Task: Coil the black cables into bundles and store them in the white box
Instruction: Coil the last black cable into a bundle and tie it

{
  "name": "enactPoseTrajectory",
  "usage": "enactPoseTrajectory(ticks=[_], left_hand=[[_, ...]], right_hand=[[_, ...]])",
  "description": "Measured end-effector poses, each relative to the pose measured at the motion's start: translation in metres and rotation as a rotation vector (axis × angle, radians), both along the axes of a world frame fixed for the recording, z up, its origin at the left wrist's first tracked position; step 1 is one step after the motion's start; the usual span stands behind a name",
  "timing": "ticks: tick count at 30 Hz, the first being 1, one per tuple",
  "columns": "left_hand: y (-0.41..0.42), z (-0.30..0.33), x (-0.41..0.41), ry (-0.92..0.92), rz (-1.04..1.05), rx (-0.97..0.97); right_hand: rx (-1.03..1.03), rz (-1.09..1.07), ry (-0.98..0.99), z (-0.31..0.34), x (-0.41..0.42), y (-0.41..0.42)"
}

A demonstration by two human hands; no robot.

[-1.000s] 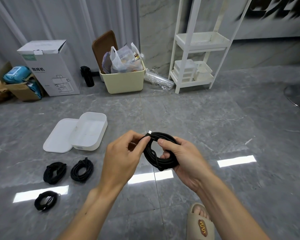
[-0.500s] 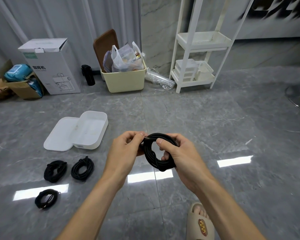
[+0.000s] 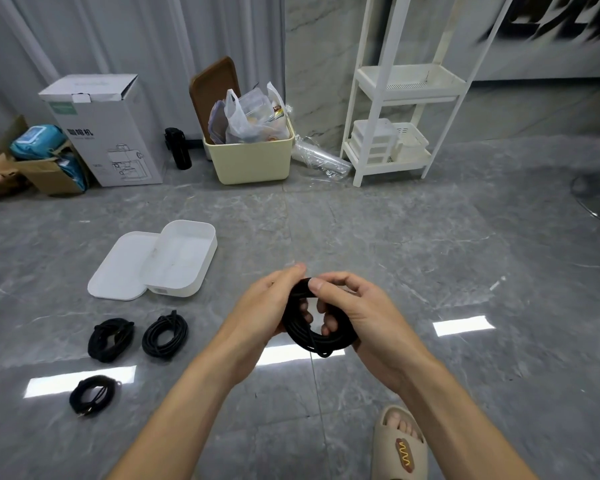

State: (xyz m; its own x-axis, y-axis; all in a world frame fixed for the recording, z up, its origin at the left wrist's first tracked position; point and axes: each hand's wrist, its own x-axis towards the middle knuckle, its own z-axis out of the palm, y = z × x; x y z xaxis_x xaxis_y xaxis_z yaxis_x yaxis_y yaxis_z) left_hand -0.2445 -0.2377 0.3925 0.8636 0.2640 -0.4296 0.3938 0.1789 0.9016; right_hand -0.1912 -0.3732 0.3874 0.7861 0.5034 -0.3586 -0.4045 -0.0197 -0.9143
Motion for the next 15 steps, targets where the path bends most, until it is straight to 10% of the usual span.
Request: enactPoseTrajectory(ticks=[7,15], left_hand=[[-0.005,-0.001,0.003,-0.11,0.224,-0.343],[0.008,0.007,-0.002,-0.096,-0.03,-0.653]], right_hand=[[0.083,0.101,0.108,0.001,0.001,0.0],[0.235,0.06,0.223,0.004,0.003,-0.005]])
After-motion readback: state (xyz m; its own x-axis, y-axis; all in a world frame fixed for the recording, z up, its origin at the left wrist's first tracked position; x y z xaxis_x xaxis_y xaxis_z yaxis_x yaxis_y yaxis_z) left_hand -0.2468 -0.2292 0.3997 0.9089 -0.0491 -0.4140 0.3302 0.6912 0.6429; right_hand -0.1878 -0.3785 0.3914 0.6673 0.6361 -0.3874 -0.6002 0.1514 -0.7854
